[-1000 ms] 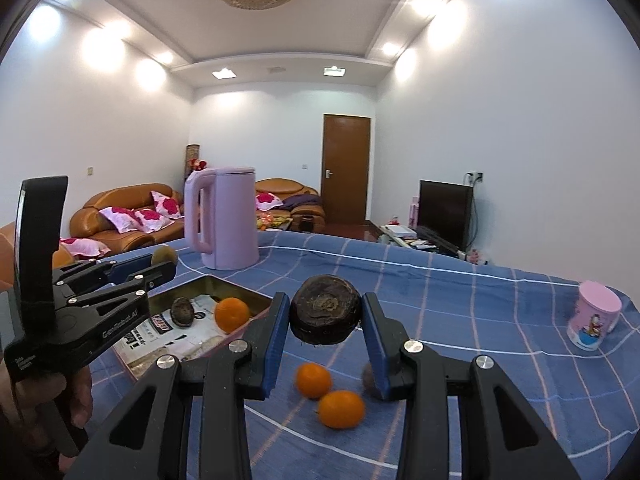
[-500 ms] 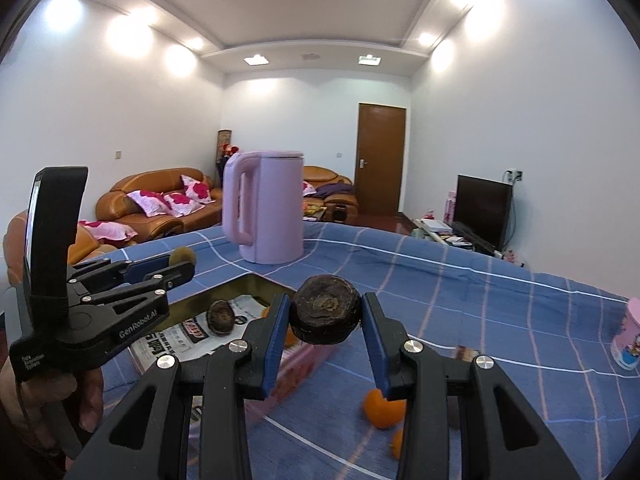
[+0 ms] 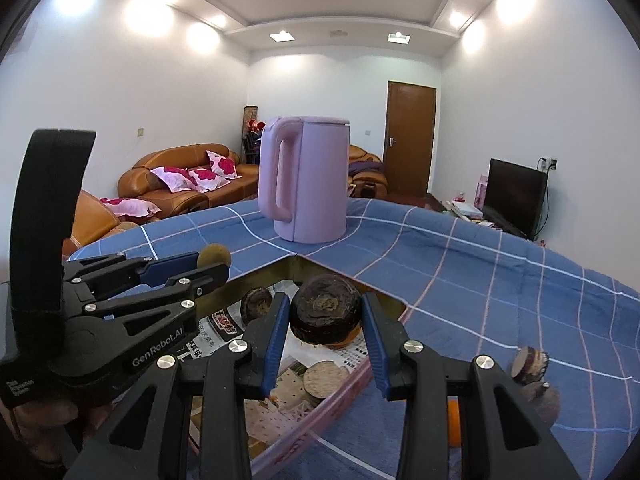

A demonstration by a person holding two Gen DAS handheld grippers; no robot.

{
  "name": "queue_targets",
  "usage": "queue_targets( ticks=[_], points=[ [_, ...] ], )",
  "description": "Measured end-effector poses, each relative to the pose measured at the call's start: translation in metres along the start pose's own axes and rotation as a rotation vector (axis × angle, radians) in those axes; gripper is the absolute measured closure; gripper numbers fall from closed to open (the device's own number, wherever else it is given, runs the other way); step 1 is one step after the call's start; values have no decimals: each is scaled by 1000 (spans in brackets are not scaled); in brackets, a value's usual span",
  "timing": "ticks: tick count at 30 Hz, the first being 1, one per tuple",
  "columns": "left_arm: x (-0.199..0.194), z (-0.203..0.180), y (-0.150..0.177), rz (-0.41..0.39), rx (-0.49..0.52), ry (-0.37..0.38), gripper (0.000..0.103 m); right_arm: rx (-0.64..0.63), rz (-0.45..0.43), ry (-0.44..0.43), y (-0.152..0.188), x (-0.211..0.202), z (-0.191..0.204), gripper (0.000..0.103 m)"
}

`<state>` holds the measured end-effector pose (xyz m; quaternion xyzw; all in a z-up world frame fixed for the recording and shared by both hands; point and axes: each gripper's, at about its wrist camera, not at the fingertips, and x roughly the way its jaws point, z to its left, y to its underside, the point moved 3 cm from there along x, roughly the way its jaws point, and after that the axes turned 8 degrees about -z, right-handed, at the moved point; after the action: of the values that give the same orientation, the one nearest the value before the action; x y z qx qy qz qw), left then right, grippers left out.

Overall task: Organize fruits
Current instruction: 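Open left tool dropping kiwi-like fruit while right tool releases dark fruit into tin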

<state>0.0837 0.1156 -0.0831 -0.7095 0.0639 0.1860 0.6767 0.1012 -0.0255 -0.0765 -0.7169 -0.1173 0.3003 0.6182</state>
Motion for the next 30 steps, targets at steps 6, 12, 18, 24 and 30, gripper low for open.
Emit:
queue_targets(
  ticks=[6,12,18,24,30],
  points=[
    [3,-1,1,26,-1,1,77,-13,9,-8,-2,7,5,64],
    [4,-3,3,48,8,-5,77,2,54,-22,0,14,3,64],
    [6,-6,4,67,24,-9,77,4,91,-26,3,20,4,64],
    [11,-9,9,95,38,1,77,10,105,-29,4,22,3,64],
    [16,-10,15,133,41,11,77,8,152,-26,7,30,3,64]
  ],
)
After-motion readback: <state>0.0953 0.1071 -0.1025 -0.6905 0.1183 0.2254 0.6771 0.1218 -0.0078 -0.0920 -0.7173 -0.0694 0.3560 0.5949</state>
